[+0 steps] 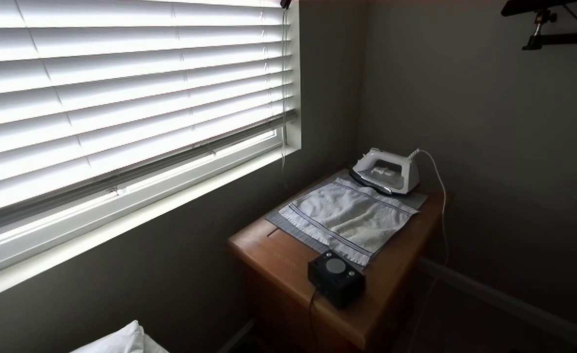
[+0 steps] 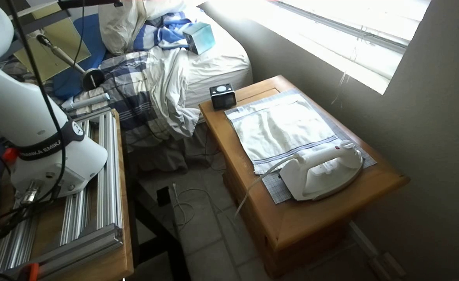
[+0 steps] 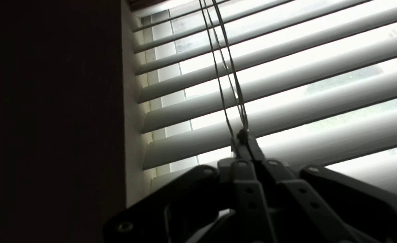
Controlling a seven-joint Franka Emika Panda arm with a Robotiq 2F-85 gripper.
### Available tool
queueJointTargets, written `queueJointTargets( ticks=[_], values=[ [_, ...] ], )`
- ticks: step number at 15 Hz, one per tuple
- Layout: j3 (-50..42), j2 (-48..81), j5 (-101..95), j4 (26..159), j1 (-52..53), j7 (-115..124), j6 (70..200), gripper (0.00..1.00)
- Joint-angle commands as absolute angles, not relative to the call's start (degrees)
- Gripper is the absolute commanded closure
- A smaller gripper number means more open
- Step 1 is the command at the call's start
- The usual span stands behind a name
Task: Close the curtain railing
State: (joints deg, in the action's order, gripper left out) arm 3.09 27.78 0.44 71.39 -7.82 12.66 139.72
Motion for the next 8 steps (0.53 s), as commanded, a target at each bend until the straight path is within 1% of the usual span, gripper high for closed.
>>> queueJointTargets(
  ticks=[1, 3, 4, 8],
  values=[
    [4.3, 23.4, 3.3, 84.7, -8.9, 12.0, 142.3, 0.99],
    [4.8, 22.2, 4.8, 87.7, -9.0, 11.6, 143.7, 0.99],
    [2.8, 21.9, 7.0, 88.5, -7.1, 10.5, 144.0, 0.99],
    [2.2, 20.6, 8.1, 91.2, -5.8, 9.4, 144.2, 0.99]
  ],
)
